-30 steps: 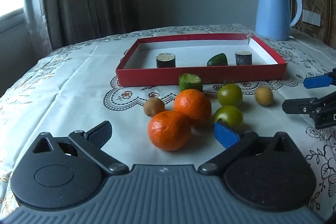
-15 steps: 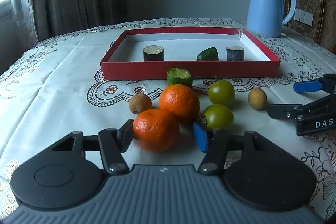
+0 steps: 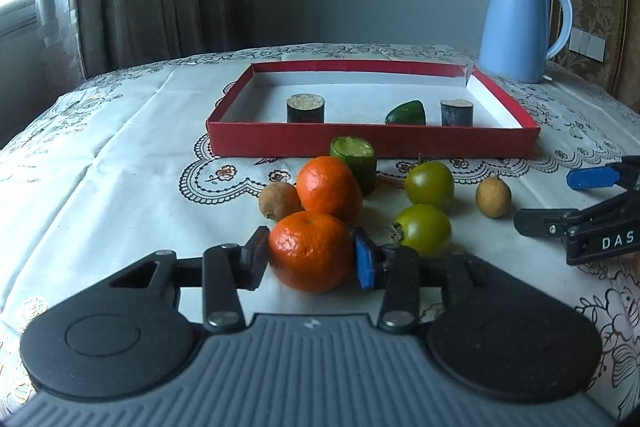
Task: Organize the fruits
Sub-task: 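Grasp the tangerine with the left gripper and lift it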
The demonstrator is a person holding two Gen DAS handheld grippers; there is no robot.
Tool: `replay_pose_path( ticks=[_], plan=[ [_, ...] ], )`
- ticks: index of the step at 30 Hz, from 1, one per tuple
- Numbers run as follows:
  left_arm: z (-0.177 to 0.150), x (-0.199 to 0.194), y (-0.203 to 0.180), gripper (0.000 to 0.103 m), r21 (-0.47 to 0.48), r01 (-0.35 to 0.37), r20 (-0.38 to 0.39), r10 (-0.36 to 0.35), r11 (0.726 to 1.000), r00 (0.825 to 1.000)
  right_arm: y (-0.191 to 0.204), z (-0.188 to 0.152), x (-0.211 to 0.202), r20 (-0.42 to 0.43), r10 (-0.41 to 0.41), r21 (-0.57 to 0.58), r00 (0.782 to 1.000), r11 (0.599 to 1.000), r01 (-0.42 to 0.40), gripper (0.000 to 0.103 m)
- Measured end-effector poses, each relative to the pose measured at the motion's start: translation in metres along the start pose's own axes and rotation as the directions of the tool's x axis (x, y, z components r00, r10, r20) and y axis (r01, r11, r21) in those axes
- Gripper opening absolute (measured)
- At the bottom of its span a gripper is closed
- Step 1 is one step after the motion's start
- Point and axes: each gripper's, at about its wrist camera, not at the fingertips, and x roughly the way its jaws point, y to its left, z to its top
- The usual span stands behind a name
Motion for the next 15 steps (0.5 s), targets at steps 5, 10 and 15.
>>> replay_pose_path(
  ticks=[5,10,15],
  plan=[
    [0.011,-0.008,0.008,0.04,-0.037,0.01,0.028,-0.009,0.999,1.0,0.0,0.0,0.0,0.0,0.0,0.0,1.0,1.0,0.0,0.103],
    [0.022,-0.009,0.012,0.04,-0.048,-0.004,0.044,0.007,0.999,0.999,0.0,0.0,0.0,0.0,0.0,0.0,1.0,1.0,0.0,0.103],
    [0.034,-0.005,0.012,0.04,-0.041,-0.022,0.067,0.025,0.999,0.997,0.0,0.0,0.0,0.0,0.0,0.0,1.0,1.0,0.0,0.103]
  ],
)
